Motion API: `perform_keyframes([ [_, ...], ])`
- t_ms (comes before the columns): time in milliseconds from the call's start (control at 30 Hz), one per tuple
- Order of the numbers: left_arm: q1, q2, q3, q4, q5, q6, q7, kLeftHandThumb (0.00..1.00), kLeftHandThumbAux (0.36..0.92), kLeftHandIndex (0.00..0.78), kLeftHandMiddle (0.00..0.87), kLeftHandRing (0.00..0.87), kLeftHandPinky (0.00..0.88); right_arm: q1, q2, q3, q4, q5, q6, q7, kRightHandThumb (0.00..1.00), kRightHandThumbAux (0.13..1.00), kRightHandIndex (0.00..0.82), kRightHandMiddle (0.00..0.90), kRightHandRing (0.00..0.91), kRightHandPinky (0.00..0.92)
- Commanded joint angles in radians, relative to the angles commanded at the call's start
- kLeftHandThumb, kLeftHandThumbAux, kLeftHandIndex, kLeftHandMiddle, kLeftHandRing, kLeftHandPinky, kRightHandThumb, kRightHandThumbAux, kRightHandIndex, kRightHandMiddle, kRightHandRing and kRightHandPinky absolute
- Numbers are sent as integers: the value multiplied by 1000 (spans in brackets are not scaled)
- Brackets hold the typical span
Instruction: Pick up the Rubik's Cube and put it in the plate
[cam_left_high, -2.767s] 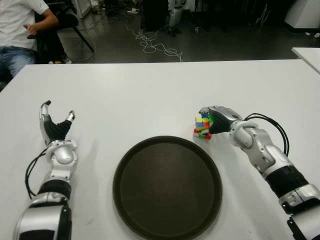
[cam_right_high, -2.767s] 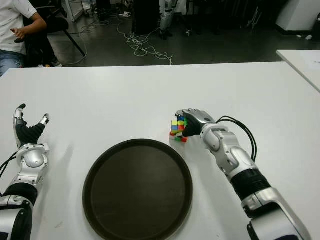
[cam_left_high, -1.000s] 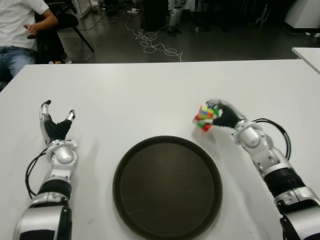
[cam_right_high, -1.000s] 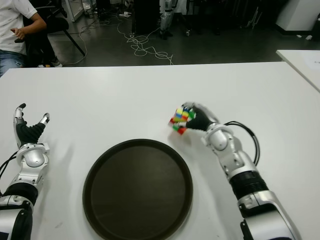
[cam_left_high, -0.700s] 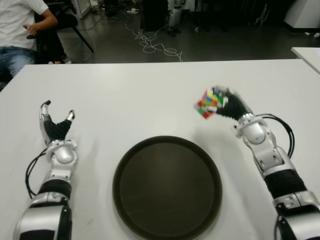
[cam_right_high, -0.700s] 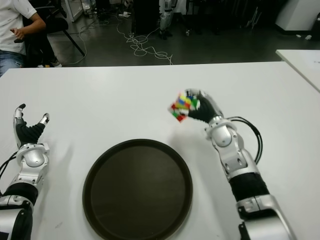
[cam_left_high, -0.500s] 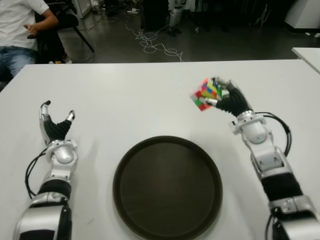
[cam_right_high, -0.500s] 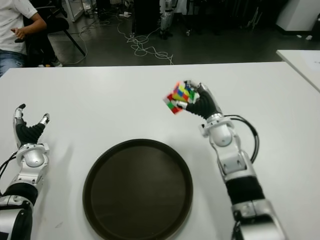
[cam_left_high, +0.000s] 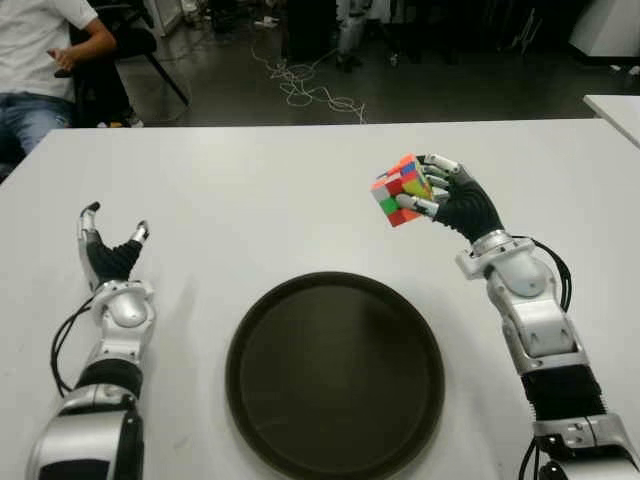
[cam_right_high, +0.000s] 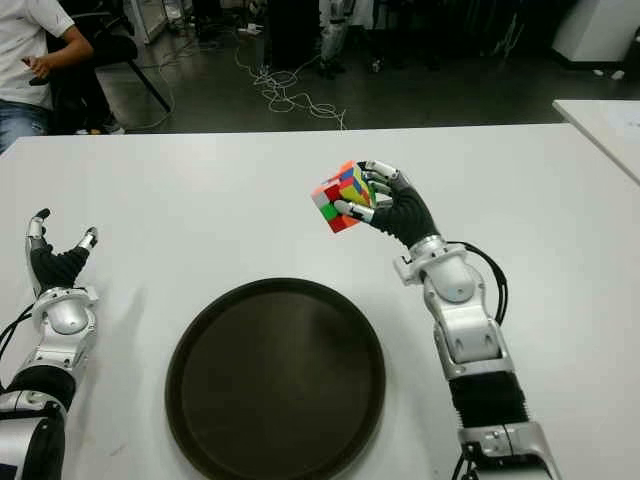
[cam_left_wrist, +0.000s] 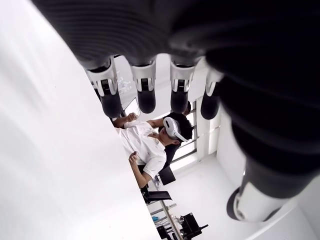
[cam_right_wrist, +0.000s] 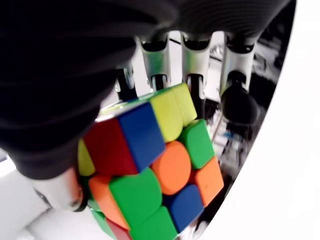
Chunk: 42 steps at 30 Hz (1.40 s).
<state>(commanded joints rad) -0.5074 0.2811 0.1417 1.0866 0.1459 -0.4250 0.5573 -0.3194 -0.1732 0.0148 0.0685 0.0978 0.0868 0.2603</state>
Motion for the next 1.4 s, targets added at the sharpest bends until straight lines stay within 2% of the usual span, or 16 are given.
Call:
perform_keyframes([
  [200,-2,-2,0,-2,-4,3,1,0,725,12,24,10,23,4,-3,-1,-53,53,100,37,708,717,441,795,805,795],
  [433,-3,-1,-4,-3,0,17,6,0,715,10,30,17,25,11,-10,12,-77,67,152,76,709,716,441,801,808,799],
  [733,-2,-1,-6,-9,0,26,5,0,715,7,15,2,19,22,-41,68,-111,67,185,183,710,715,442,815,821,818],
  [833,-2,-1,-6,-11,0,30,7,0,713,6,18,7,21,22,-64,89,-114,50,180,211,708,715,442,815,824,822],
  [933,-2,-2,-4,-11,-2,36,7,0,707,7,23,10,23,17,-121,154,-108,-22,121,267,705,717,441,811,822,819],
  [1067,-2,-2,-3,-13,-3,43,8,0,707,8,23,12,27,22,-159,198,-116,-77,71,302,698,721,440,804,813,805],
  [1400,-3,-4,-2,-14,-4,46,12,0,720,8,14,5,24,23,-182,234,-99,-99,-19,361,693,725,438,798,806,800],
])
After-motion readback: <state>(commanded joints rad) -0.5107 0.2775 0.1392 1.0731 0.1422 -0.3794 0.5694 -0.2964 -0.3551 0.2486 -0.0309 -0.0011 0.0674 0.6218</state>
